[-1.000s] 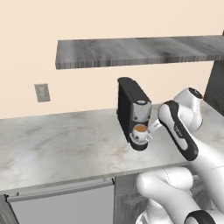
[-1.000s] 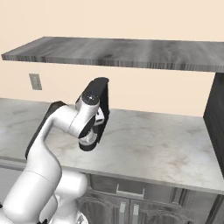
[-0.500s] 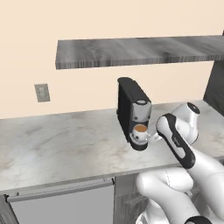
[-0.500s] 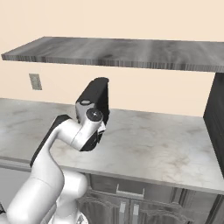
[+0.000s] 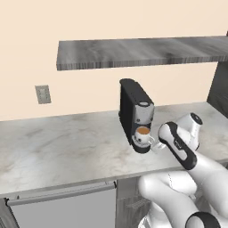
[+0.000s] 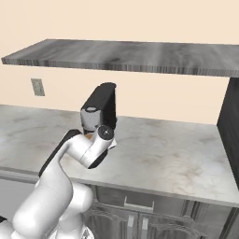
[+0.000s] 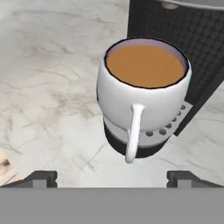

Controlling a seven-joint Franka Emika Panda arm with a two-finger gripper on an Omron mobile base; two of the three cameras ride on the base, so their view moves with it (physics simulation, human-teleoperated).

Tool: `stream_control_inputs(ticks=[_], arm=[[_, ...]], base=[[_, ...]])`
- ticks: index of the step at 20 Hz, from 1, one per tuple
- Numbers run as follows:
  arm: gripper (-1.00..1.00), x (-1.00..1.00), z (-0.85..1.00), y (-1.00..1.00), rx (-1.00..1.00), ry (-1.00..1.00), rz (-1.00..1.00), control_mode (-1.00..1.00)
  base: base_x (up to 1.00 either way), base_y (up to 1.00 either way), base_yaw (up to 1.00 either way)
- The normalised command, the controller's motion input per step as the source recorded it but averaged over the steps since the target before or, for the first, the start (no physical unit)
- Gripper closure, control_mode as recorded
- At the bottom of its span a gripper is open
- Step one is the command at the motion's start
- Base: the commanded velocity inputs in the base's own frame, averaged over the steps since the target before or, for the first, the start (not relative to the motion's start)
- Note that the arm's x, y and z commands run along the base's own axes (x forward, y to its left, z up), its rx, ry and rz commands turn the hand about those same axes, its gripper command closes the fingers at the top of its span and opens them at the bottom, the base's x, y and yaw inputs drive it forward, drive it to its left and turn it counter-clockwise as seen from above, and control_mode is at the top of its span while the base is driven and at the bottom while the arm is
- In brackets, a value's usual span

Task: Pick up the brewed coffee from the coffee machine and place it next to the breakfast plate on the dining counter.

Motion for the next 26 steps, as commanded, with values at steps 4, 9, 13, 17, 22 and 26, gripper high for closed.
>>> stream_control_inputs(ticks=[4, 9, 13, 17, 22, 26], arm=[[-1.00, 0.16, -0.15, -0.21, 0.07, -0.05, 0.08, -1.00], [-1.00, 0.11, -0.15, -0.02, 0.07, -0.09, 0.11, -1.00], [-1.00, 0.10, -0.04, 0.00, 0.10, -0.11, 0.07, -1.00], [-1.00, 0.00, 0.00, 0.00, 0.14, -0.13, 0.04, -1.00], [-1.00, 0.00, 0.00, 0.02, 0.14, -0.13, 0.03, -1.00], [-1.00, 0.00, 0.00, 0.12, 0.11, -0.08, 0.01, -1.00]], base=[[0.00, 0.00, 0.00], [0.00, 0.00, 0.00], [0.00, 0.00, 0.00], [0.00, 0.00, 0.00], [0.00, 0.00, 0.00], [0.00, 0.00, 0.00]])
